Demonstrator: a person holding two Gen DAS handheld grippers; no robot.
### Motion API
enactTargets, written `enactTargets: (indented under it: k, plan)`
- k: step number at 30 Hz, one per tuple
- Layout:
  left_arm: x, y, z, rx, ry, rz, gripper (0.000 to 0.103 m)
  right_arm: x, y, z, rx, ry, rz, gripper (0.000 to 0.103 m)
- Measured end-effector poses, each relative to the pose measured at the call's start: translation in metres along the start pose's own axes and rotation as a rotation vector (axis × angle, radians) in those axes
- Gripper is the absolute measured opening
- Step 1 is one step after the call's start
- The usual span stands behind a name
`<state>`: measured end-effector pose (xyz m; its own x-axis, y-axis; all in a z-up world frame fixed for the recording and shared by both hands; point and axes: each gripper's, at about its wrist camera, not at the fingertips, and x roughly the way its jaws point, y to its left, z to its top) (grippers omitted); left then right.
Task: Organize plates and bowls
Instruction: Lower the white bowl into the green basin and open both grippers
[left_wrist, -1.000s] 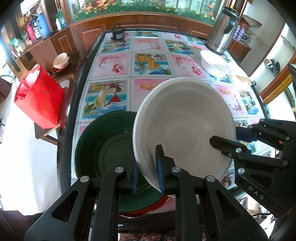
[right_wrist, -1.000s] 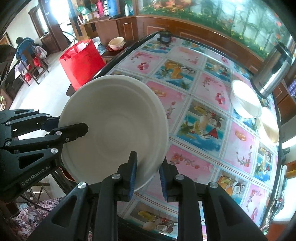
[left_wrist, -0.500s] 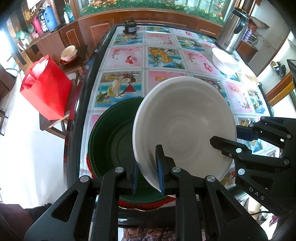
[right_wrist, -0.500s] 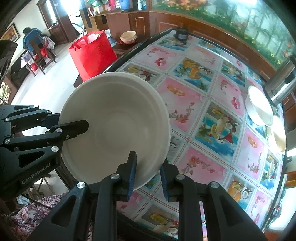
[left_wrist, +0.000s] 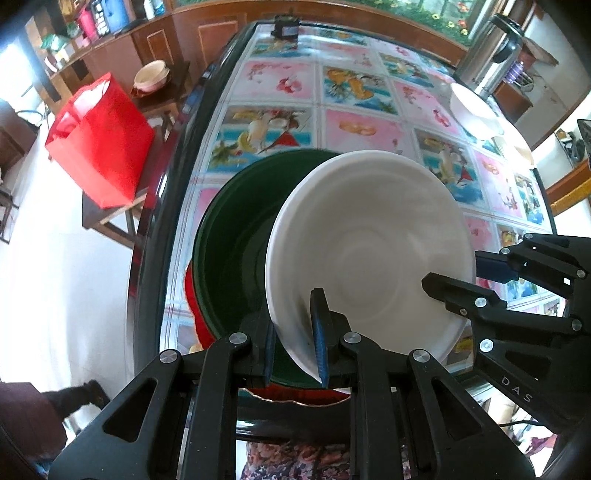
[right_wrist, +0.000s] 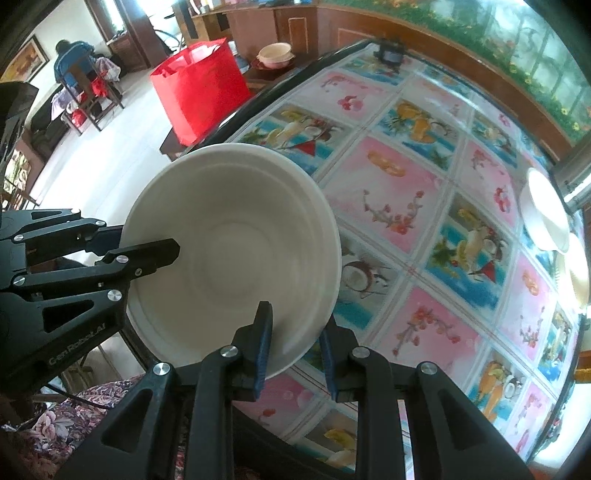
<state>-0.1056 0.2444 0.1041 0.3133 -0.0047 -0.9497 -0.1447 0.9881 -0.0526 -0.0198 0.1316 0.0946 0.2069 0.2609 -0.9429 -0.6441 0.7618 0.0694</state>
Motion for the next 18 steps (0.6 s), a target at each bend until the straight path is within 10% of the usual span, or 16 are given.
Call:
enactTargets:
  k: [18]
  plan:
    - [0.028,0.021,0.0,-0.057,0.031,0.033,0.02,0.026,0.017,0.015,-0.049,0.058,-0.003,0.029]
